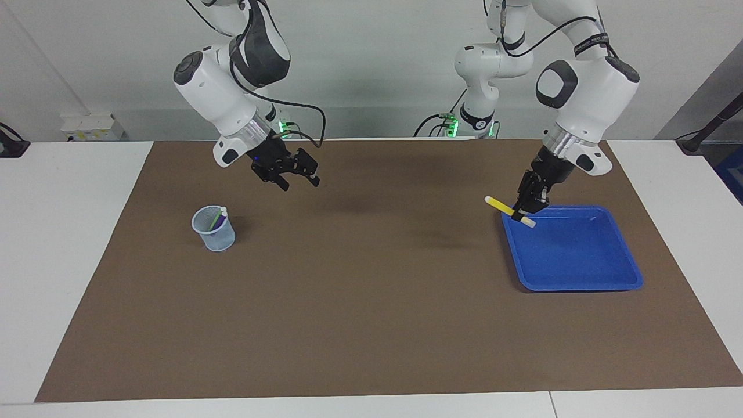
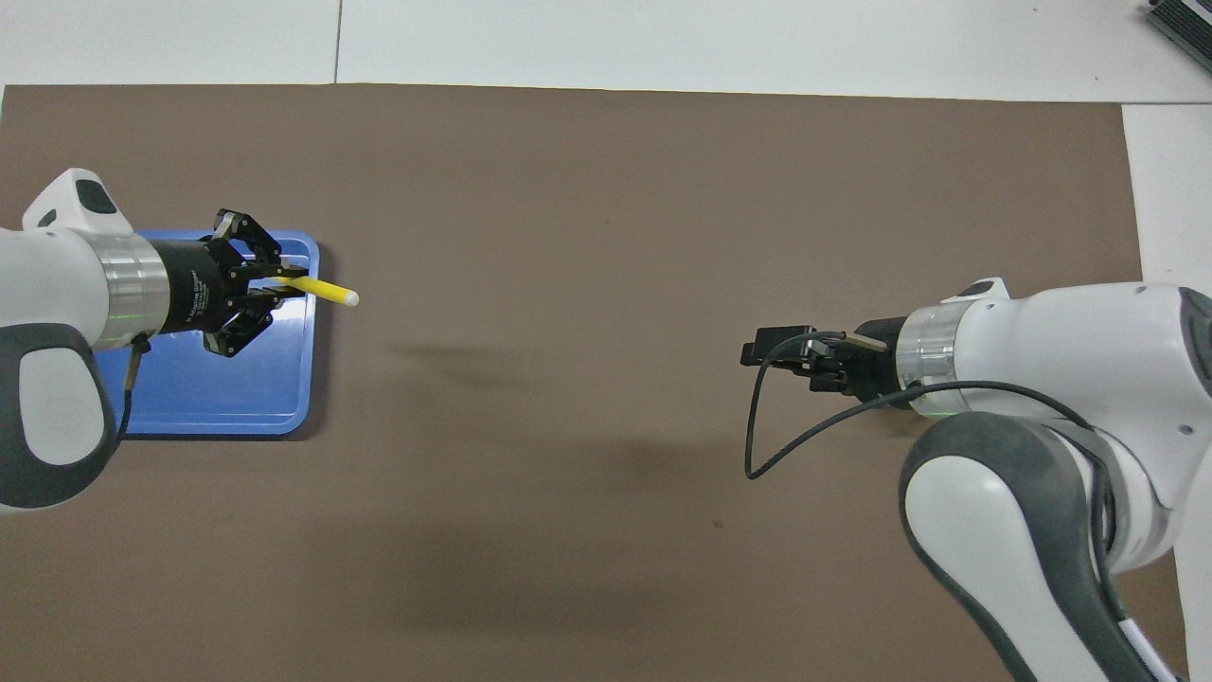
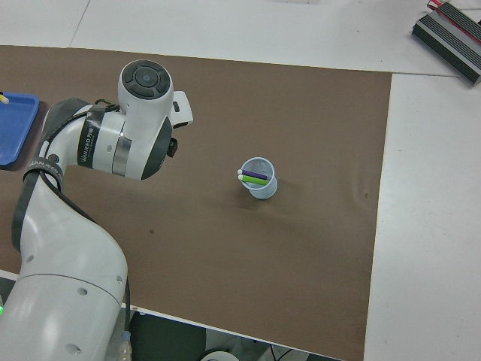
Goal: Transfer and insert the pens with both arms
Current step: 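Lift the yellow pen with the left gripper toward the right gripper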
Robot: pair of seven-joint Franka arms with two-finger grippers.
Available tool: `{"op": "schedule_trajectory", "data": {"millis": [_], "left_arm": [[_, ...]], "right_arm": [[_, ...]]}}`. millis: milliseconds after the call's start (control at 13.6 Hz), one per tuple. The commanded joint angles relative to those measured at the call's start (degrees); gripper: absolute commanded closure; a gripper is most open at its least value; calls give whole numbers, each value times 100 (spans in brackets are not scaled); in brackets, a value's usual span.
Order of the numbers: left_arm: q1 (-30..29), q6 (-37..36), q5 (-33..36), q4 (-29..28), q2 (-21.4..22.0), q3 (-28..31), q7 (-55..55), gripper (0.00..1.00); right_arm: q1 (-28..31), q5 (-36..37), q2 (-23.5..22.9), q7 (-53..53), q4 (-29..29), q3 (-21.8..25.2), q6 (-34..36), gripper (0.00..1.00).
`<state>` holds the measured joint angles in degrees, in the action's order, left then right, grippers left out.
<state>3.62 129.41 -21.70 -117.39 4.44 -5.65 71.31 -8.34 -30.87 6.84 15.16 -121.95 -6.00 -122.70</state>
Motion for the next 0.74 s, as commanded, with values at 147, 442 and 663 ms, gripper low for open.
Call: {"op": "schedule_trajectory", "data": {"millis": [147,442,663], "left_arm": [[744,-118,-97,-188,461,91,1611,100],[1263,-110,-97,-328,672,91,2518,100],[1378,31,-228,-522,752,73,2844,100]], "right_arm": [[-27,-165,1,118,14,-15,-70,0],[-18,-165,1,74,-4,-7,-78,2],[-18,-165,1,74,-13,-7,-184,0]]}}
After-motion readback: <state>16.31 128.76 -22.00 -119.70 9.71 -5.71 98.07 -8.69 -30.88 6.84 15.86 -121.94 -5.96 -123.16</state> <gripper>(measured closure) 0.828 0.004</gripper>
